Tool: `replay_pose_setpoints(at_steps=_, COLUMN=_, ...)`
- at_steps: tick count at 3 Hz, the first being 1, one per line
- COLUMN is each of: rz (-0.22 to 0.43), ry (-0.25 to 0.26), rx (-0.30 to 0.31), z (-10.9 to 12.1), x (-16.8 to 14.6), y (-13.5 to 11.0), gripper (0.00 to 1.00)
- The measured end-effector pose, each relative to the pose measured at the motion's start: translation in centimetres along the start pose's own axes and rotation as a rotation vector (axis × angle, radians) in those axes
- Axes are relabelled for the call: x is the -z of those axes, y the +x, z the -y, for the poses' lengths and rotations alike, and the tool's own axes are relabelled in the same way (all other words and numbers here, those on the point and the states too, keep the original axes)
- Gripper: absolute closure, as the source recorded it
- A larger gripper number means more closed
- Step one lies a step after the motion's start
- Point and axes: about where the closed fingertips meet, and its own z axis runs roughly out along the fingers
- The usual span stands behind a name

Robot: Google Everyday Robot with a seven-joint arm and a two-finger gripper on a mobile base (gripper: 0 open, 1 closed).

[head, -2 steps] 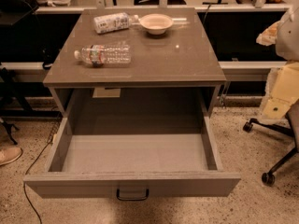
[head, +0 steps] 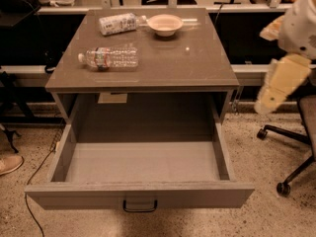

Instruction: Place water bottle into top drawer

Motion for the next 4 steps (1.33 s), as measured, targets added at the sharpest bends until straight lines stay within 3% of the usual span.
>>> replay_pose_setpoints(at_steps=2, rz=0.239, ry=-0.042, rx=-0.041, z=11.2, x=-7.8, y=-7.2, gripper=0.00)
replay_pose_setpoints(at_steps=3, rz=0.268, ry=-0.070, rx=-0.011, z=13.8, x=-11.5, y=-12.2, gripper=0.00)
replay_pose_setpoints(at_steps=4, rz=0.265, ry=-0.114, rx=0.013, z=14.4, x=-15.4, y=-16.4, gripper=0.00)
